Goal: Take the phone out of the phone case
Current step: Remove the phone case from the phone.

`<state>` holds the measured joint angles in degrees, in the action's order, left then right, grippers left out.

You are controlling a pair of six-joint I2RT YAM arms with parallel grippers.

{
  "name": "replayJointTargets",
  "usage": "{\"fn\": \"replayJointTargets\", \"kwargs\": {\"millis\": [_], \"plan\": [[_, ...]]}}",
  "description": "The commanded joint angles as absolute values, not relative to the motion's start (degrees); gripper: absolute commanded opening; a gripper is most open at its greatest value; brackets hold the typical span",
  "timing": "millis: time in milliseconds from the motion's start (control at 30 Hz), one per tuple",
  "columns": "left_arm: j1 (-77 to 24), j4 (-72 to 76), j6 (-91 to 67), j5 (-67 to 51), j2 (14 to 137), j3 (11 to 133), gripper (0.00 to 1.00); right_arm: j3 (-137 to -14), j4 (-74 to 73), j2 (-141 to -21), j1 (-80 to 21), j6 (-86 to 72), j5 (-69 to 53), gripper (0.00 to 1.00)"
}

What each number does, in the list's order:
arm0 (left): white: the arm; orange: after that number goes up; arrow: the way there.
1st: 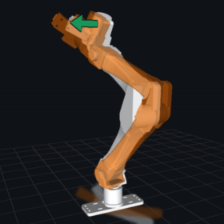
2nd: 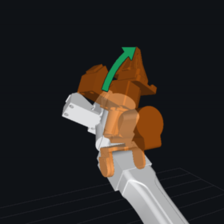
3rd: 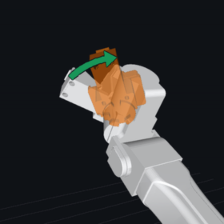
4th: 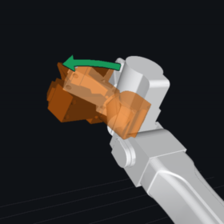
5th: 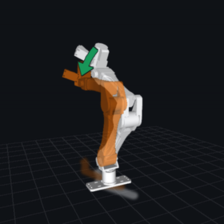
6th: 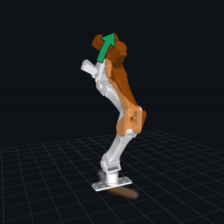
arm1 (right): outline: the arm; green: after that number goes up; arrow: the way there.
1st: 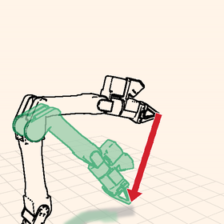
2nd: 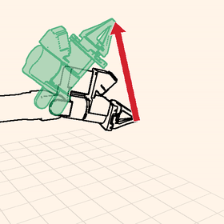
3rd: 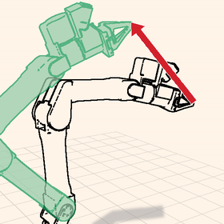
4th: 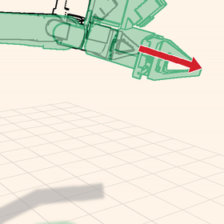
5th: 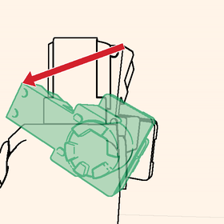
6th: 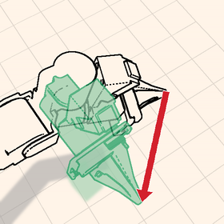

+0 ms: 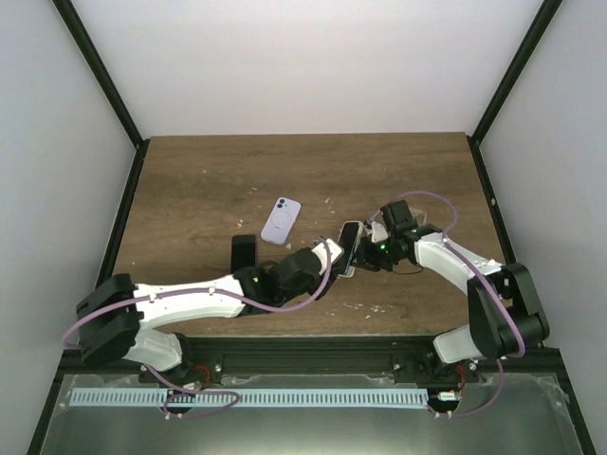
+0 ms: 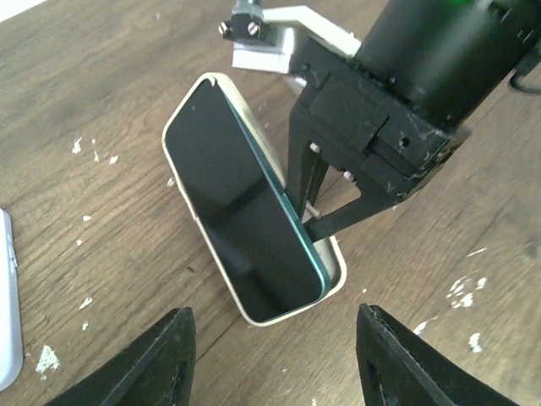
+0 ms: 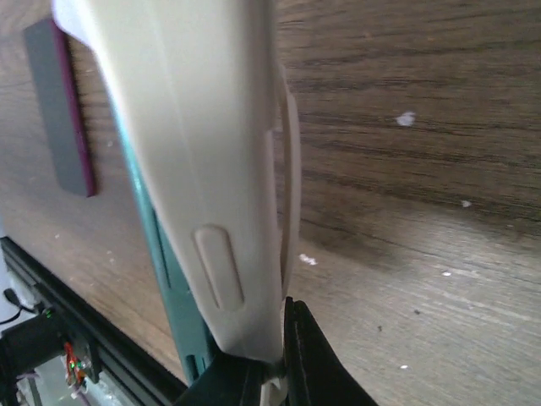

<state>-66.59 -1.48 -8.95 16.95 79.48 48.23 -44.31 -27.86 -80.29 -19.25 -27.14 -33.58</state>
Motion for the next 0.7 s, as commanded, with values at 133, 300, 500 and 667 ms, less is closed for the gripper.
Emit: {"fn": "replayJointTargets", "kwargs": {"millis": [133, 300, 500, 667], "plan": [[-67.57, -2.96, -7.39, 23.13, 88.74, 54.62, 0.57, -44.72, -23.60, -84.06, -18.94, -29.81, -32.24, 0.01], [-67.95, -2.94, -6.45, 24.30, 95.22, 58.05, 0.61, -45.41, -23.53, -86.36, -18.86, -30.70, -33.17, 0.01], [-68.27, -2.18, -4.82, 24.07, 100.44, 60.29, 0.59, -45.52, -23.54, -87.71, -18.55, -31.54, -34.71, 0.01], [-68.33, -3.24, -3.49, 25.29, 103.30, 61.68, 0.55, -45.48, -23.58, -88.18, -18.39, -31.65, -35.46, 0.01]]}}
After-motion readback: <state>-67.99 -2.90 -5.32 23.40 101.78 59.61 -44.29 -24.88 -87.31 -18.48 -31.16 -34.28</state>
